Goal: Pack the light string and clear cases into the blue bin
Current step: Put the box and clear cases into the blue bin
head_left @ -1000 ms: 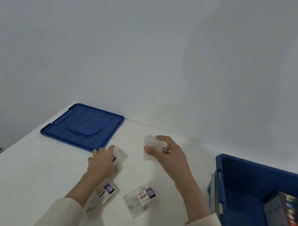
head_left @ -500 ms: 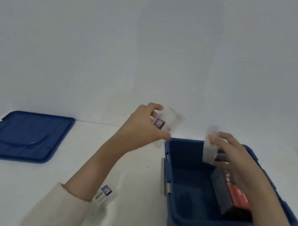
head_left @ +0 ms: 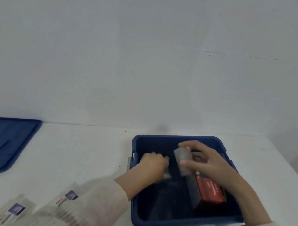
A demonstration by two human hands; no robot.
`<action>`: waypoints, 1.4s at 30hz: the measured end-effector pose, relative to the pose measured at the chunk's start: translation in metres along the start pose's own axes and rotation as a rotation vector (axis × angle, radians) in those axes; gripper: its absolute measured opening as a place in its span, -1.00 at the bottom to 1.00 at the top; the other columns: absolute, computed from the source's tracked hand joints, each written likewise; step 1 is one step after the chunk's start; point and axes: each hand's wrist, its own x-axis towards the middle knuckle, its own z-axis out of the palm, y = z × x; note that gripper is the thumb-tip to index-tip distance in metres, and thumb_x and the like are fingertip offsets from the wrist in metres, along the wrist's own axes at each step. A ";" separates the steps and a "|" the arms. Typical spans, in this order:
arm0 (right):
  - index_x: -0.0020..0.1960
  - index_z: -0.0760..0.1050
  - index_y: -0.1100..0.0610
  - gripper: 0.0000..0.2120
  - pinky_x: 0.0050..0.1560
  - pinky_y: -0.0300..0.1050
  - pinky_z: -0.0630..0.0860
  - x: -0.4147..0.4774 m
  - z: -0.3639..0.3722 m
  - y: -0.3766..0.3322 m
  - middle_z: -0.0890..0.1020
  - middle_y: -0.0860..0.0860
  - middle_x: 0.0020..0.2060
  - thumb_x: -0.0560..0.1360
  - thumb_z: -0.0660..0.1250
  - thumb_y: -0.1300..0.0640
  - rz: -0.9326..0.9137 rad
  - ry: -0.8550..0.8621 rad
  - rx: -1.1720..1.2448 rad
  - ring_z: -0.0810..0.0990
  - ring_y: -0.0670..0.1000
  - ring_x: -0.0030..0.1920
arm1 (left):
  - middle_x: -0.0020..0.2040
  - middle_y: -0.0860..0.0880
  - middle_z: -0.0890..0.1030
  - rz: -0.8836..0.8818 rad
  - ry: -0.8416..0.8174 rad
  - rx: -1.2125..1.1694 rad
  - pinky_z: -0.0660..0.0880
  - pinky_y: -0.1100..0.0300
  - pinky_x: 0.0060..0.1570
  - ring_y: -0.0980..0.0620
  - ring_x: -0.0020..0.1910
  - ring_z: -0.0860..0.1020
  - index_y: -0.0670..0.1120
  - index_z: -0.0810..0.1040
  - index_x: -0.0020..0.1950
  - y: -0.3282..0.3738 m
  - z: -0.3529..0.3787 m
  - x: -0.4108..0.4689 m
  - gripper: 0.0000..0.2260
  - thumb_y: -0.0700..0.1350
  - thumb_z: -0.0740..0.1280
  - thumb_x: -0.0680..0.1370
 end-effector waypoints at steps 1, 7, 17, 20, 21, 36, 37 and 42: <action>0.10 0.52 -0.23 -0.62 0.12 -0.24 0.48 0.000 0.000 0.003 0.53 -0.17 0.12 0.33 0.48 0.04 -0.039 -0.067 -0.106 0.52 -0.19 0.13 | 0.28 -0.21 0.45 -0.001 -0.028 0.009 0.40 0.00 0.09 -0.20 0.23 0.44 -0.20 0.27 0.37 0.000 0.003 0.002 -0.60 -0.04 0.18 0.60; 0.28 0.40 -0.13 -0.53 0.26 -0.19 0.29 0.021 0.010 0.011 0.34 -0.11 0.30 0.39 0.39 0.01 -0.254 -0.314 -0.878 0.30 -0.06 0.26 | 0.31 -0.17 0.45 -0.034 -0.093 0.069 0.39 0.00 0.15 -0.16 0.25 0.45 -0.19 0.29 0.37 -0.004 0.007 0.014 -0.65 -0.19 0.18 0.59; 0.44 0.16 0.21 -0.50 0.15 0.03 0.41 0.031 0.039 0.020 0.28 0.21 0.33 0.52 0.17 0.26 -0.320 -0.515 -1.383 0.31 0.18 0.27 | 0.26 -0.20 0.44 -0.031 -0.104 0.073 0.43 0.01 0.14 -0.16 0.20 0.47 -0.21 0.43 0.30 -0.001 0.012 0.020 -0.71 -0.19 0.23 0.58; 0.43 0.17 0.25 -0.53 0.18 0.04 0.39 0.031 0.041 0.024 0.30 0.23 0.32 0.54 0.14 0.27 -0.329 -0.541 -1.402 0.29 0.20 0.28 | 0.28 -0.21 0.40 -0.020 -0.034 0.141 0.43 0.02 0.12 -0.15 0.22 0.42 -0.23 0.43 0.30 0.002 0.013 0.014 -0.70 -0.18 0.22 0.58; 0.41 0.20 0.27 -0.55 0.19 0.04 0.39 0.031 0.041 0.024 0.31 0.23 0.31 0.54 0.13 0.28 -0.323 -0.549 -1.417 0.29 0.20 0.28 | 0.29 -0.21 0.39 -0.003 0.004 0.193 0.43 0.02 0.12 -0.15 0.24 0.40 -0.24 0.42 0.31 0.003 0.013 0.012 -0.69 -0.18 0.22 0.58; 0.19 0.38 0.03 -0.76 -0.14 -0.15 0.36 -0.011 0.043 -0.050 0.39 -0.02 0.16 0.53 0.18 0.10 -0.382 -0.066 -0.946 0.40 0.01 0.16 | -0.08 0.04 0.63 -0.158 0.583 -0.811 0.47 0.33 -0.07 0.15 -0.11 0.56 0.01 0.59 0.04 -0.030 -0.023 -0.080 -0.84 -0.17 0.26 0.54; 0.22 0.37 0.01 -0.74 -0.13 -0.17 0.40 -0.020 0.056 -0.065 0.34 -0.04 0.22 0.54 0.18 0.13 -0.436 0.008 -0.798 0.39 -0.02 0.18 | -0.08 0.06 0.64 -0.212 0.681 -0.865 0.47 0.36 -0.06 0.18 -0.10 0.56 0.02 0.59 0.03 -0.039 -0.018 -0.096 -0.84 -0.17 0.25 0.55; 0.39 0.27 0.04 -0.54 0.12 -0.11 0.44 -0.047 0.158 -0.105 0.14 0.04 0.45 0.51 0.21 0.22 -0.665 -0.055 -0.498 0.20 0.02 0.39 | 0.23 -0.03 0.50 -0.627 0.687 -0.744 0.39 0.20 0.20 0.03 0.22 0.45 0.03 0.44 0.31 -0.101 0.035 -0.161 -0.66 -0.20 0.22 0.55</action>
